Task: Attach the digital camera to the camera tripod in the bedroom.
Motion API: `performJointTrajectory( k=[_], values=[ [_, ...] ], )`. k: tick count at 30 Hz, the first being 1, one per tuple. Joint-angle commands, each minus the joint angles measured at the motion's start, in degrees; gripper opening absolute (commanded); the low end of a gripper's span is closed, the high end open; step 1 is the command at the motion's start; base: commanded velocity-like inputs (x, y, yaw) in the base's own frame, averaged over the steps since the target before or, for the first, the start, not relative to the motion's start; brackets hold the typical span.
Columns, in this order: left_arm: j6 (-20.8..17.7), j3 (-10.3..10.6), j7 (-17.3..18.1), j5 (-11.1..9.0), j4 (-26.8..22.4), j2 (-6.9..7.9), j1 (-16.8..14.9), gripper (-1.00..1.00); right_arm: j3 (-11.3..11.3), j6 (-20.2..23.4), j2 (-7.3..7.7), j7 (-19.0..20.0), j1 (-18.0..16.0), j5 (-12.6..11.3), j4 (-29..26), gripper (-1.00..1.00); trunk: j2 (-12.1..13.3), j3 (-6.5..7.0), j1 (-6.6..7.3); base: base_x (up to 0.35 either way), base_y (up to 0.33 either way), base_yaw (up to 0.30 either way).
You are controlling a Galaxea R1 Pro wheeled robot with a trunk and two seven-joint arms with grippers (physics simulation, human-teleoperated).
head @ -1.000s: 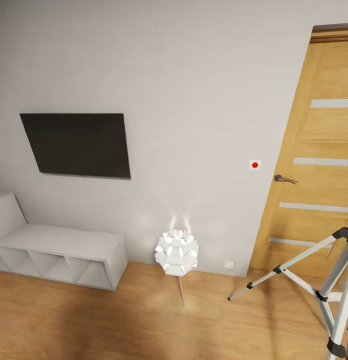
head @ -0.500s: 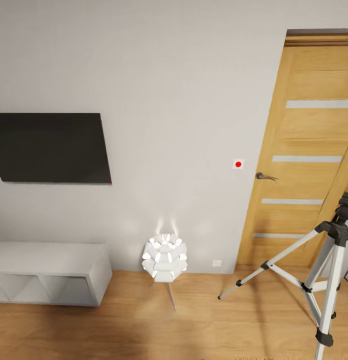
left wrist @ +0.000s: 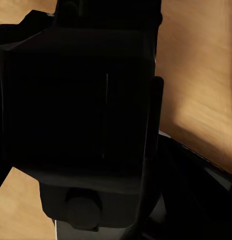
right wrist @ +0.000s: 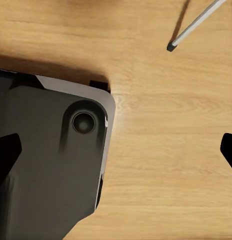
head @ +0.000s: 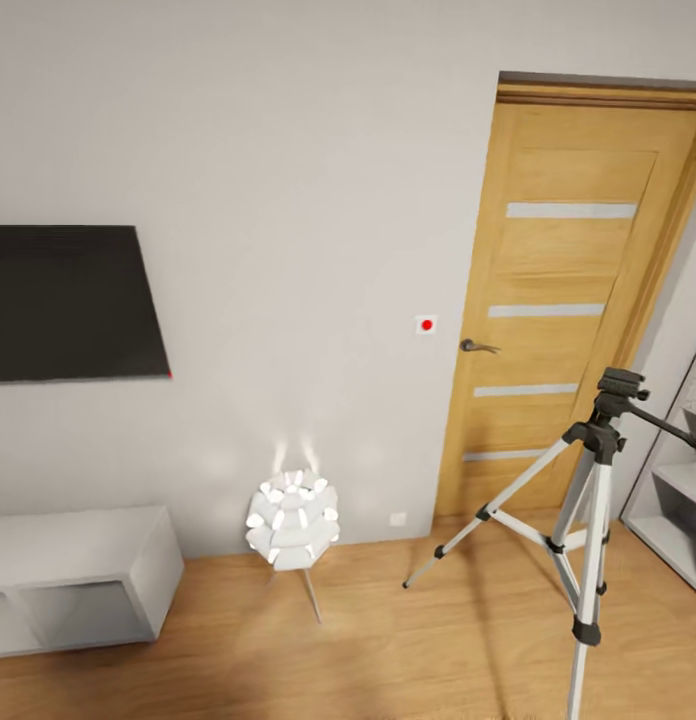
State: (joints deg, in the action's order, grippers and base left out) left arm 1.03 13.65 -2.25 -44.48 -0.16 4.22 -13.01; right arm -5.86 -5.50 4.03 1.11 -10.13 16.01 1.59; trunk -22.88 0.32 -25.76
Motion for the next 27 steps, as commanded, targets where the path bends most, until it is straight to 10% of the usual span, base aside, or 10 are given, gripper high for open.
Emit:
performJointTrajectory(
  k=[1, 27],
  values=[
    [0.10, 0.50, -0.12, -0.28, -0.02, -0.02, 0.01, -1.00, -0.49, -0.28, 0.02, 0.12, -0.06, 0.44, 0.17, 1.00, -0.04, -0.02, -0.02, 0.000, 0.000, -0.293],
    [-0.06, 0.58, 0.23, 0.45, -0.02, -0.79, 0.01, -1.00, -0.58, -0.21, 0.03, 0.12, -0.06, 0.38, 0.17, 1.00, -0.04, -0.02, -0.02, 0.219, 0.175, -0.293]
  ],
)
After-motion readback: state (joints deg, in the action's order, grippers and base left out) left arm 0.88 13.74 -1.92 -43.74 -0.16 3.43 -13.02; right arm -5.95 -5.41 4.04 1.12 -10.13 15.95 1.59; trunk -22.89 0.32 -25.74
